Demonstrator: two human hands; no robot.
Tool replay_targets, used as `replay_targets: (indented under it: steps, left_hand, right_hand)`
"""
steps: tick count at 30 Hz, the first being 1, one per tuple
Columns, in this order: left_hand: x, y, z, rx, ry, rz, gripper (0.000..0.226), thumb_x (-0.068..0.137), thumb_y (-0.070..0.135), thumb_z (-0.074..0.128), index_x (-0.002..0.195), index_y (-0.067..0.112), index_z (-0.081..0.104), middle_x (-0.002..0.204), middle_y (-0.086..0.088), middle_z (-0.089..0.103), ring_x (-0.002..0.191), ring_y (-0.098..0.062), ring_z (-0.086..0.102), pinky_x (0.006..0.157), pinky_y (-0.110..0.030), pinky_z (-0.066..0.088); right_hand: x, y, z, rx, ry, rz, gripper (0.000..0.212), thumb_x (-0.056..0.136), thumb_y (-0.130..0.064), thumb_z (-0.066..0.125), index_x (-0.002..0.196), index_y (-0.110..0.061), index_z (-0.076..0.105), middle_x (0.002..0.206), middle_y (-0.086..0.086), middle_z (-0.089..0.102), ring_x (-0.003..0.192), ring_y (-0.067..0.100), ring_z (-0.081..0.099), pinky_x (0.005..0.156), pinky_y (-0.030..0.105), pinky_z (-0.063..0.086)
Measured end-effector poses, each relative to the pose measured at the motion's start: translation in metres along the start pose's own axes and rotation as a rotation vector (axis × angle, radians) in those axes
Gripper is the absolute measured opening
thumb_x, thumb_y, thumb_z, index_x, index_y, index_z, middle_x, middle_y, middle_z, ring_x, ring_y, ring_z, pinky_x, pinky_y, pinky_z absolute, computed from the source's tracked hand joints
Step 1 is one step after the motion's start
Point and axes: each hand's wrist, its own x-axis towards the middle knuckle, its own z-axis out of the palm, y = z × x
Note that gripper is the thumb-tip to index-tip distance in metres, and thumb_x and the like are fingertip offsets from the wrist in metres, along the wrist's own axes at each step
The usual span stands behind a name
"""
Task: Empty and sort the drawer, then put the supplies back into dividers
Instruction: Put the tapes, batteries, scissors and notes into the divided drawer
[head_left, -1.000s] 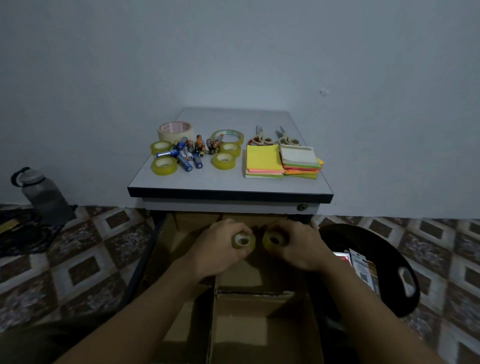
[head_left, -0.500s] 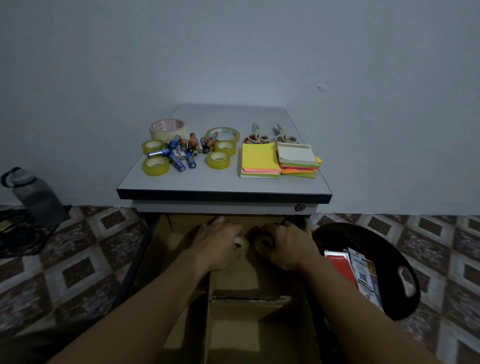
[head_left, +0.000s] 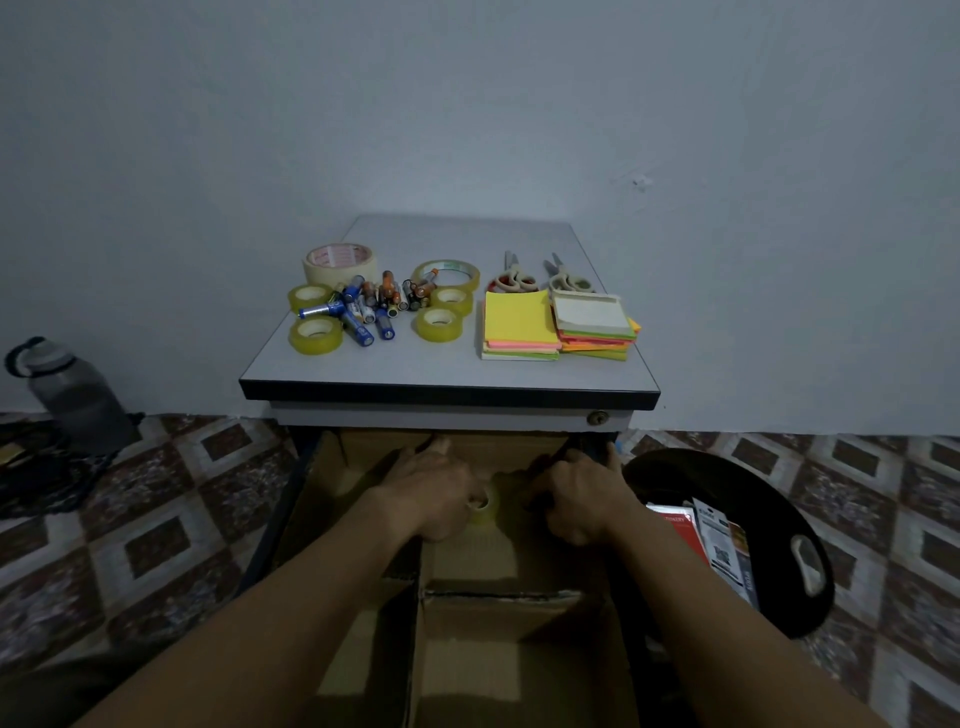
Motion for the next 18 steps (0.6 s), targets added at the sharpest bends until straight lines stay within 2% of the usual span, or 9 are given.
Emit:
replay_targets:
  steps: [4,8,13,18]
  left_hand:
    - [0.0048,0.0006,-0.0003,0.058,-0.074,-0.038,0.059,0.097,0.017,0.049,0.150,0.041,0.036,0.161,0.000,0.029,0.152,-0.026,0.003,0.120,-0.057,0.006]
    - [0.0078,0.0017,-0.0018,0.107,-0.116,-0.065,0.064,0.098,0.020,0.048,0.155,0.039,0.025,0.164,-0.002,0.023,0.153,-0.025,0.000,0.121,-0.056,0.005]
    - [0.0076,0.0031,0.0007,0.139,-0.106,-0.057,0.058,0.098,0.023,0.050,0.151,0.039,0.035,0.165,0.001,0.019,0.153,-0.028,-0.001,0.120,-0.059,0.004]
    - [0.0105,0.0044,0.0028,0.202,-0.114,-0.069,0.059,0.096,0.026,0.052,0.151,0.036,0.036,0.164,-0.001,0.023,0.152,-0.029,0.001,0.120,-0.060,0.008]
  right_hand:
    - [0.0017,0.0007,-0.0030,-0.009,-0.034,0.016,0.039,0.087,-0.026,0.058,0.126,-0.028,0.058,0.137,0.001,0.052,0.143,0.024,0.028,0.112,0.069,-0.009]
    - [0.0033,0.0005,-0.0035,-0.010,-0.047,0.026,0.038,0.086,-0.025,0.059,0.124,-0.026,0.058,0.136,0.001,0.052,0.142,0.024,0.027,0.113,0.068,-0.009]
    - [0.0043,0.0020,0.0004,-0.007,-0.032,0.020,0.034,0.085,-0.027,0.059,0.119,-0.027,0.060,0.133,0.000,0.054,0.141,0.023,0.029,0.114,0.067,-0.006]
    - [0.0028,-0.0003,-0.0036,-0.011,-0.044,0.019,0.040,0.087,-0.027,0.059,0.128,-0.027,0.056,0.139,0.001,0.050,0.142,0.023,0.028,0.114,0.067,-0.005]
